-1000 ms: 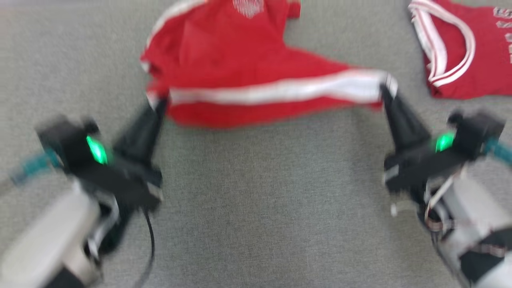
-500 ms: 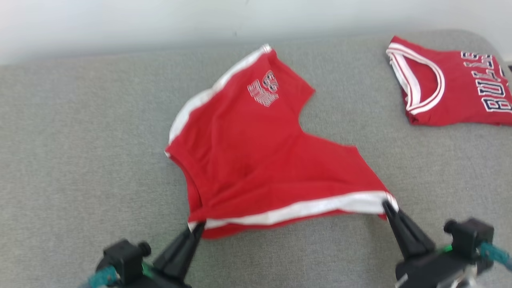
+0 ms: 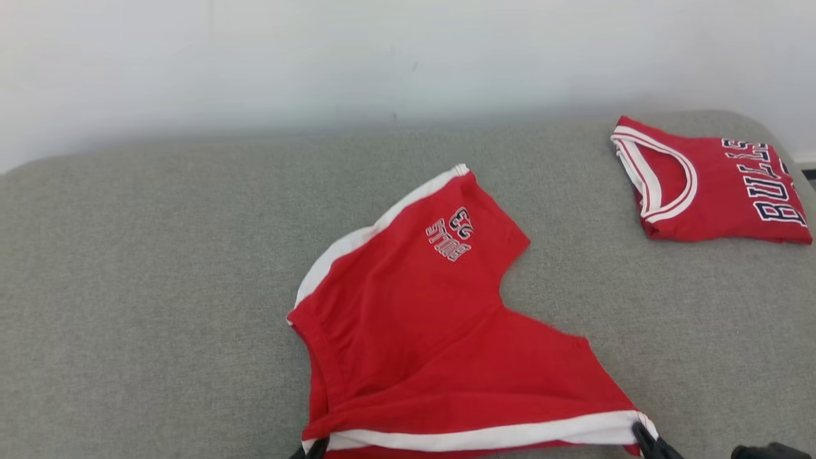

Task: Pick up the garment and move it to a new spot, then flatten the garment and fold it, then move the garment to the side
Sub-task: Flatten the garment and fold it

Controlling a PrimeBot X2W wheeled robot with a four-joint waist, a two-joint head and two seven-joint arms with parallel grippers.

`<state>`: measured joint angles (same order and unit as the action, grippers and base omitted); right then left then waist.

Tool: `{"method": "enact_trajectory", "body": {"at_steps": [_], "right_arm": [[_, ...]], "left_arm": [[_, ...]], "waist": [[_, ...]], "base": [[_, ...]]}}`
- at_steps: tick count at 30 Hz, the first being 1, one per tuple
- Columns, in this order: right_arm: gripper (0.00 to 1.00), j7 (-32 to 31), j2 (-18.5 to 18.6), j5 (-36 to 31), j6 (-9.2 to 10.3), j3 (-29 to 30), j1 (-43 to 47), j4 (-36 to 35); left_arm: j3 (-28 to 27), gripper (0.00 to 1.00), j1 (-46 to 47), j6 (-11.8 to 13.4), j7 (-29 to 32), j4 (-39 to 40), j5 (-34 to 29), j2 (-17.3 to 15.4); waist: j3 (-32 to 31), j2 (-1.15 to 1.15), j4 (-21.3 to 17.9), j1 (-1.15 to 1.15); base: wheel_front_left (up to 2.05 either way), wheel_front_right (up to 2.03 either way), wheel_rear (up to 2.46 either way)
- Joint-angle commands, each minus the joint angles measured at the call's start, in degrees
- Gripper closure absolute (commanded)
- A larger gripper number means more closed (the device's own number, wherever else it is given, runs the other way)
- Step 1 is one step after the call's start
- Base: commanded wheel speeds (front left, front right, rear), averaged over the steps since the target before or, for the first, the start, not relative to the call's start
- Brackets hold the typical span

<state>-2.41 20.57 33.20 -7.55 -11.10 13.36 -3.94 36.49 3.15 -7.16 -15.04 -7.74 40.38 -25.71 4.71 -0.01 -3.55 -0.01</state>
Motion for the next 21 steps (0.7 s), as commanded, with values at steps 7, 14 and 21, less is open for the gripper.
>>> {"method": "enact_trajectory", "body": {"at_steps": [7, 14, 21], "right_arm": [[1.0, -1.5, -1.0, -1.0, 0.16, 3.1, 2.6, -2.2], [1.0, -1.7, -0.4, 0.1, 0.16, 6.0, 0.6, -1.5], [1.0, -2.0, 1.6, 0.4, 0.16, 5.7, -4.5, 0.7]], "left_arm": [[-0.1, 1.0, -2.6, -0.3, -0.2, -1.0, -1.5, 1.9], [0.9, 1.0, -1.3, -0.3, -0.2, 0.4, -1.7, 4.0], [1.5, 1.0, 0.3, -0.3, -0.2, 1.2, -2.2, 6.6]], "waist": [[-1.8, 0.01, 0.9, 0.01], [-2.2, 0.01, 2.1, 0.01], [-2.2, 0.01, 3.7, 0.01]], "base": [[0.0, 0.0, 0.0], [0.0, 0.0, 0.0], [0.0, 0.0, 0.0]]}}
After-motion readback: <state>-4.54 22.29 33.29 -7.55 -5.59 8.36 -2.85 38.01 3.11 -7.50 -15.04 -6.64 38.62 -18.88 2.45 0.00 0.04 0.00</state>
